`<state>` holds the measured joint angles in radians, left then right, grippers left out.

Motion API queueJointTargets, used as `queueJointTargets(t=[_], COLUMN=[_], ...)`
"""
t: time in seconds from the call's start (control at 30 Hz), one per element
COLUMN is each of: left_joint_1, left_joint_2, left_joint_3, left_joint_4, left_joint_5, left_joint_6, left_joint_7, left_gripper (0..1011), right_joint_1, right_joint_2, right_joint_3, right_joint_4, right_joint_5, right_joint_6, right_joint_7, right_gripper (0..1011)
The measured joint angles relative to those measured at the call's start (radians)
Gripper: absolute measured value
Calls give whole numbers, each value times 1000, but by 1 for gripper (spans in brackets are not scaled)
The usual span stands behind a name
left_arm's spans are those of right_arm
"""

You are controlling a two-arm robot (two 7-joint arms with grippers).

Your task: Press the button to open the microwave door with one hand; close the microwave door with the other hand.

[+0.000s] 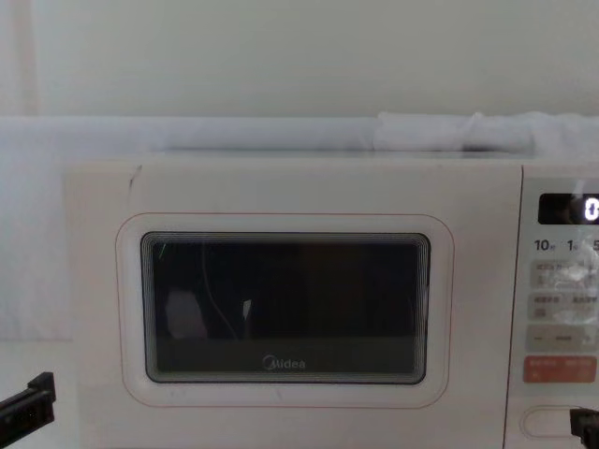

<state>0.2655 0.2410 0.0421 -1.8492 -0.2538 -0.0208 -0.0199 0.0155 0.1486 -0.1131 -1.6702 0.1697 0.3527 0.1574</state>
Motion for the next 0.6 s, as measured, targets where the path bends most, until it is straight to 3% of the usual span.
queueJointTargets(t=[0.3,0.6], left_joint_1=[0,0], left_joint_2=[0,0], left_joint_3=[0,0], left_joint_4=[0,0], left_joint_5=[0,0], left_joint_6=[0,0], left_joint_7=[0,0], left_gripper=[1001,1001], right_joint_1=[27,52], right_joint_2=[29,30], right_joint_3=[-4,-17], right_joint_4=[47,93], right_joint_5=[21,24], right_joint_6=[0,-27], right_joint_7=[30,22], right_gripper=[0,0])
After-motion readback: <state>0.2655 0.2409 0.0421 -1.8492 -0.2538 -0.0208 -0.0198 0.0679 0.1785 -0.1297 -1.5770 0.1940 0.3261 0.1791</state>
